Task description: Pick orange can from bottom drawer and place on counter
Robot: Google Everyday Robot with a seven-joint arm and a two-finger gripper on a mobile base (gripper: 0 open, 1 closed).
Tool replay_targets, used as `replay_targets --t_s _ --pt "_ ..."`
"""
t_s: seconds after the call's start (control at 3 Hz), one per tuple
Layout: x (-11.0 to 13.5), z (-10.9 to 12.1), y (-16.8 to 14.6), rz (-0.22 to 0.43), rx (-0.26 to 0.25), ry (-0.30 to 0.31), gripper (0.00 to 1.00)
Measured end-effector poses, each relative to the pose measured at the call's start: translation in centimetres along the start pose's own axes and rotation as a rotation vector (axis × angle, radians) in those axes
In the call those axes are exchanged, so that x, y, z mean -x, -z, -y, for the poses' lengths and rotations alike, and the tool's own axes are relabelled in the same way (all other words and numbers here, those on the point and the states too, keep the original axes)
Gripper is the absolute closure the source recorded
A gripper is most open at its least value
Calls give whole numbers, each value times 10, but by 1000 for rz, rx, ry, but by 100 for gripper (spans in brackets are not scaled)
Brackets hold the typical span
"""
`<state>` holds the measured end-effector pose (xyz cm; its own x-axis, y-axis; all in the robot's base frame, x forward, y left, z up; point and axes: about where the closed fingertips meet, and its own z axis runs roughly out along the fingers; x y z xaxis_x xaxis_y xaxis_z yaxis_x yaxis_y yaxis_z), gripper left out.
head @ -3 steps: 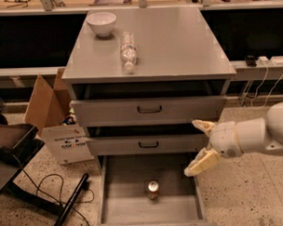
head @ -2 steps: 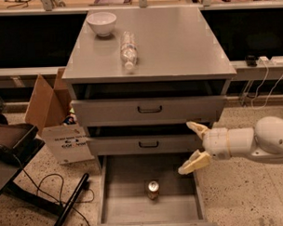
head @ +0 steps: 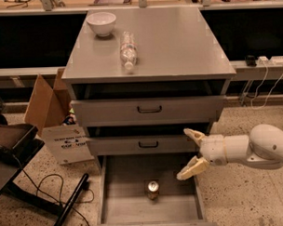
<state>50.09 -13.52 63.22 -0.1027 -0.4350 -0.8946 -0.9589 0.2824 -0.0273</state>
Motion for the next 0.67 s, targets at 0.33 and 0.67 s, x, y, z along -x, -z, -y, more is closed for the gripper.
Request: replay_targets --t_s 0.33,0.67 --pt "-23 6 -9 14 0 -18 0" --pt "-118 43 -48 51 -14 -42 0"
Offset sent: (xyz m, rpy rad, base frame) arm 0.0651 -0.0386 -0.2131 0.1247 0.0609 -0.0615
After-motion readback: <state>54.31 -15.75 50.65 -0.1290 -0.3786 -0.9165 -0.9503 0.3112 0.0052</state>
